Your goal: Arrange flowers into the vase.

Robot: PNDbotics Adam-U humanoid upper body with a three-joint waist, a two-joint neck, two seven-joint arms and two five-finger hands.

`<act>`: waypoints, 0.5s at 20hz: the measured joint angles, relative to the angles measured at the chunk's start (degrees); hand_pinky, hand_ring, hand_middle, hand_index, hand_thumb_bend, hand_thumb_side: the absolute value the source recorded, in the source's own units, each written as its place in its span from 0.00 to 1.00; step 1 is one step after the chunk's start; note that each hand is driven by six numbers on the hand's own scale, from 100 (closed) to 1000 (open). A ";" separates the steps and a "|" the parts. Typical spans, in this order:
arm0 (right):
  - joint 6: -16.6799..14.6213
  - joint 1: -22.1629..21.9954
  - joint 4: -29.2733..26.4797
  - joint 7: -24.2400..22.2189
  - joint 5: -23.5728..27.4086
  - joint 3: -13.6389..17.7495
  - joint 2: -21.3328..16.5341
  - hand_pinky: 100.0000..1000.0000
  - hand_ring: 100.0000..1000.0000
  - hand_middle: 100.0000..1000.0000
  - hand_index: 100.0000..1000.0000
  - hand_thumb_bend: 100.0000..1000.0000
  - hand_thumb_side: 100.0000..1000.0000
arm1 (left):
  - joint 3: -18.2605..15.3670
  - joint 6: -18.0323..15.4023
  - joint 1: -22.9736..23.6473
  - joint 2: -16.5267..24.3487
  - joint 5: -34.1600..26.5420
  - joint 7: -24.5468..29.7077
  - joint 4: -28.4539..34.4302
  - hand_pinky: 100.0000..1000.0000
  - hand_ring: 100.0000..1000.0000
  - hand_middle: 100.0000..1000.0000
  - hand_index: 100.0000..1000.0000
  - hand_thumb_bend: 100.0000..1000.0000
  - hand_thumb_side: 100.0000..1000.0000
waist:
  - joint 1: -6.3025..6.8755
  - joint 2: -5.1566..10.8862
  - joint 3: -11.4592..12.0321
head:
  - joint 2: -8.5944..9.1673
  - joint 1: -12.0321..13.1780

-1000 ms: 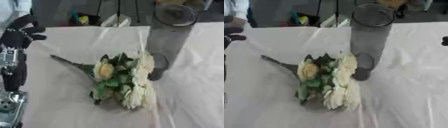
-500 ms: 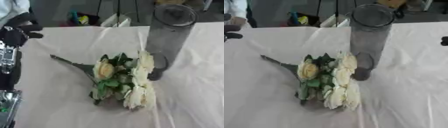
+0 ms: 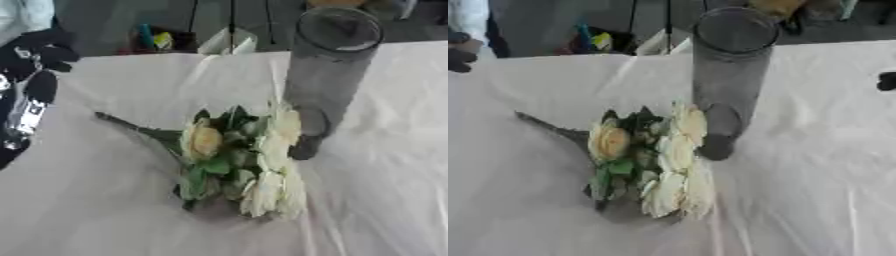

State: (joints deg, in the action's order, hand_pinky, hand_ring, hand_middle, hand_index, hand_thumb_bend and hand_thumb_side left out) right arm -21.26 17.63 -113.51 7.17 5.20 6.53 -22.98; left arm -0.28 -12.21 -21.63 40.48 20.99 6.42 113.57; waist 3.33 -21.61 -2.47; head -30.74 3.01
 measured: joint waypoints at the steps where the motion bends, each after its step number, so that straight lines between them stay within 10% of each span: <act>1: 0.03 0.00 0.00 -0.05 0.00 -0.07 0.00 0.64 0.50 0.48 0.75 0.00 1.00 | 0.28 0.06 -0.14 1.00 0.94 1.36 0.00 0.75 0.78 0.82 1.00 0.08 0.96 | 0.00 0.00 -0.03 | 0.00 0.03; 10: 0.09 0.01 0.00 -0.64 0.37 -0.56 -0.01 0.64 0.49 0.48 0.75 0.00 1.00 | 5.34 0.32 -3.83 8.15 10.86 11.05 0.01 0.83 0.87 0.90 1.00 0.30 0.88 | 0.00 0.00 -1.04 | 0.00 0.87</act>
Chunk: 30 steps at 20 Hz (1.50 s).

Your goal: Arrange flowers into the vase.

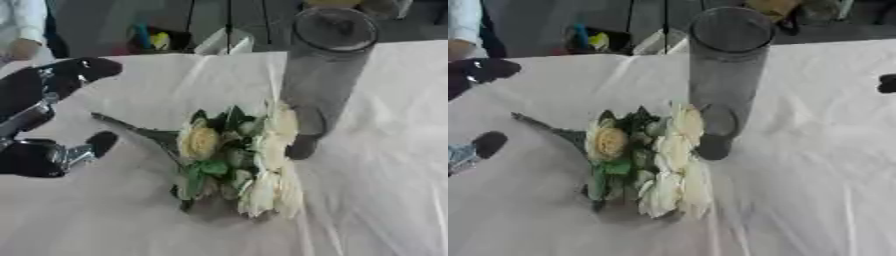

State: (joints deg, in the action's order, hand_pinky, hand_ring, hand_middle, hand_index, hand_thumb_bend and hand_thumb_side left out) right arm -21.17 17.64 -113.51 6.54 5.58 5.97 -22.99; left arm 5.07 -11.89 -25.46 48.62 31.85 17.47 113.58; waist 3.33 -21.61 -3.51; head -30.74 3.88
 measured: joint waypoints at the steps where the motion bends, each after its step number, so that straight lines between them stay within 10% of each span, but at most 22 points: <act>1: 0.04 0.00 0.00 -0.06 0.08 -0.01 0.00 0.64 0.49 0.48 0.75 0.00 1.00 | 0.57 0.15 -0.47 0.31 0.88 0.98 0.00 0.83 0.87 0.90 1.00 0.33 0.86 | 0.02 0.00 -0.05 | 0.00 0.11; 17: 0.71 0.02 0.00 -1.70 0.29 -0.76 0.00 0.64 0.49 0.48 0.75 0.00 1.00 | 8.52 -0.88 -11.82 -1.22 4.09 14.41 -12.06 0.81 0.86 0.90 1.00 0.52 0.71 | 0.47 0.00 -1.14 | 0.14 1.64; 30: 0.82 0.07 0.00 -2.25 0.37 -1.07 0.01 0.65 0.49 0.48 0.74 0.00 1.00 | 9.58 -2.16 -17.28 -6.31 4.80 17.59 -23.74 0.77 0.83 0.87 1.00 0.48 0.71 | 0.74 -0.06 -2.14 | 0.90 2.38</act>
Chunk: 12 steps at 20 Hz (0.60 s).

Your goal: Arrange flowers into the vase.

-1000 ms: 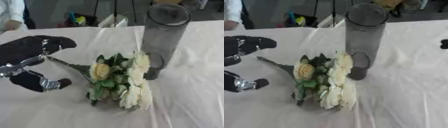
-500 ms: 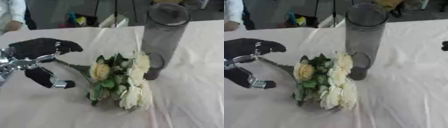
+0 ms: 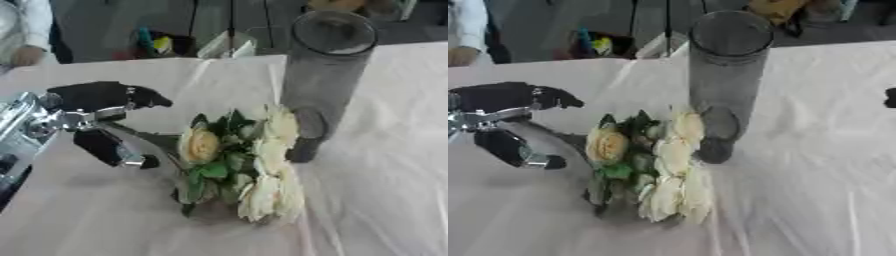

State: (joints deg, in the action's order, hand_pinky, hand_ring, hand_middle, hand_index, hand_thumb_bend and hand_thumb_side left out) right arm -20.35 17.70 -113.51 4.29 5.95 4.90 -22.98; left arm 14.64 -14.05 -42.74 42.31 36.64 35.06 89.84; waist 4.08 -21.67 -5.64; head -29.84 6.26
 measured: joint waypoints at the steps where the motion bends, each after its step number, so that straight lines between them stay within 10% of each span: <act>1: 0.00 0.02 0.00 -0.01 0.00 0.00 0.00 0.65 0.49 0.48 0.74 0.00 1.00 | 0.02 -0.11 -0.23 -0.27 0.15 0.00 -0.72 0.77 0.83 0.87 1.00 0.48 0.71 | 0.00 0.00 -0.05 | 0.15 0.04; 12: 0.09 0.46 0.00 -0.12 0.00 -0.01 0.04 0.65 0.49 0.47 0.74 0.00 1.00 | 0.33 -1.41 -0.99 -1.79 2.70 -0.66 -5.50 0.73 0.81 0.86 1.00 0.47 0.62 | 0.05 -0.02 -0.34 | 0.54 0.23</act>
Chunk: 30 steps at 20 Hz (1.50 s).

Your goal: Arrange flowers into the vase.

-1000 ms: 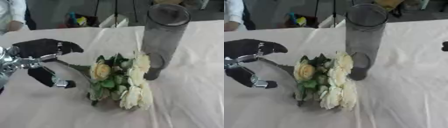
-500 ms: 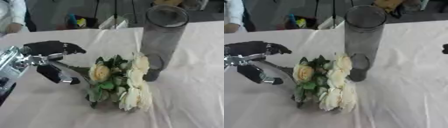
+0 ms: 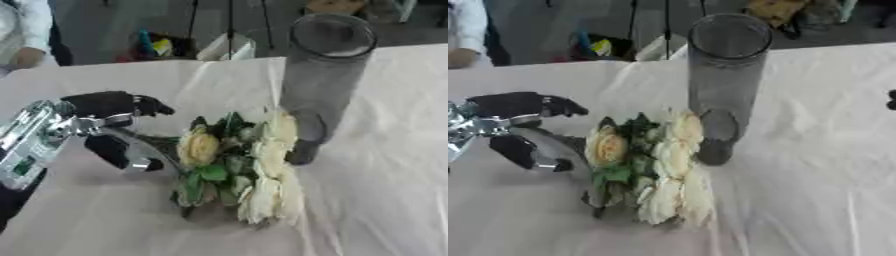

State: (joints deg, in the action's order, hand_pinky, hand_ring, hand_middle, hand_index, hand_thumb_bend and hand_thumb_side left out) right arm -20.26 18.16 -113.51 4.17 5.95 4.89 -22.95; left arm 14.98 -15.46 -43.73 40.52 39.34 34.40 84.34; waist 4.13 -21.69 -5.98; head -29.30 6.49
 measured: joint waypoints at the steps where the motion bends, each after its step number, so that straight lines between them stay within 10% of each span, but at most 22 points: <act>1: 0.01 0.01 0.00 -0.02 0.00 -0.01 0.01 0.65 0.49 0.47 0.74 0.00 1.00 | 0.02 -0.18 -0.11 -0.27 0.55 -0.19 -0.40 0.72 0.80 0.85 1.00 0.47 0.61 | 0.00 -0.01 0.00 | 0.14 0.01; 22: -0.02 0.47 0.00 -0.51 0.00 -0.01 0.49 0.65 0.49 0.47 0.74 0.00 1.00 | 1.01 -2.48 -1.12 -4.36 7.37 -9.73 -8.23 0.60 0.71 0.75 0.94 0.37 0.60 | 0.00 -1.19 -0.80 | 0.74 0.05; 30: 0.10 0.49 0.00 -0.64 -0.06 -0.01 0.52 0.65 0.49 0.47 0.74 0.00 1.00 | 1.01 -2.81 -1.60 -4.83 8.25 -11.19 -9.79 0.52 0.53 0.58 0.80 0.26 0.61 | 0.33 -1.45 -1.07 | 1.12 0.04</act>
State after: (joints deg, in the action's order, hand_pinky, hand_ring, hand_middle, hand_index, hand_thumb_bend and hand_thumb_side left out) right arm -20.16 18.65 -113.51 3.53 5.89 4.89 -22.43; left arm 15.99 -18.26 -45.33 35.68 47.60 23.20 74.56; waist 4.46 -23.14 -7.05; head -28.18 6.53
